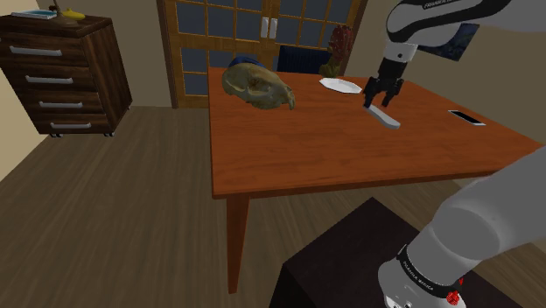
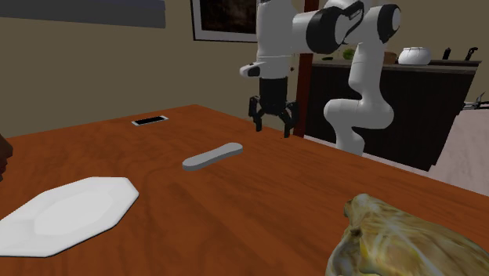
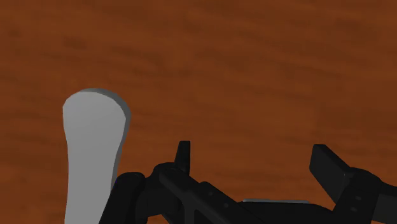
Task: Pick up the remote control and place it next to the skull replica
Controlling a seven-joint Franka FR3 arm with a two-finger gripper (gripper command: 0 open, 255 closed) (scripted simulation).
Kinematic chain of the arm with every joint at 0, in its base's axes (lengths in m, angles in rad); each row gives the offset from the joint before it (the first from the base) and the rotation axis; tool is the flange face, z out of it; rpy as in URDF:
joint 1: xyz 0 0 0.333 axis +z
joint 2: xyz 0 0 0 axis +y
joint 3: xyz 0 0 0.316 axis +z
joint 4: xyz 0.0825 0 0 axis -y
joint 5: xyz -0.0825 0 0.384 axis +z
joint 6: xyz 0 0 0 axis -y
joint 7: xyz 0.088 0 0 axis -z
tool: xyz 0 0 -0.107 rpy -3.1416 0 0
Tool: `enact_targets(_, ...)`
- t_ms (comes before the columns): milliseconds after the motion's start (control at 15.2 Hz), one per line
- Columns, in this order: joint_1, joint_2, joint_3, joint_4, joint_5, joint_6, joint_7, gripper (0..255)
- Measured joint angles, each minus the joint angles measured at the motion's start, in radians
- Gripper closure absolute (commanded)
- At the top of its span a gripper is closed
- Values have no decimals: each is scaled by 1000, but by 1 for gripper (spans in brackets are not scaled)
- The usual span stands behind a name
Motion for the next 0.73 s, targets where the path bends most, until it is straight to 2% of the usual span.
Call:
enact_targets(396,-30,188,-86,139,64,47,-106,0)
enact_targets(726,-84,379,-148,296,162,62,-222,0)
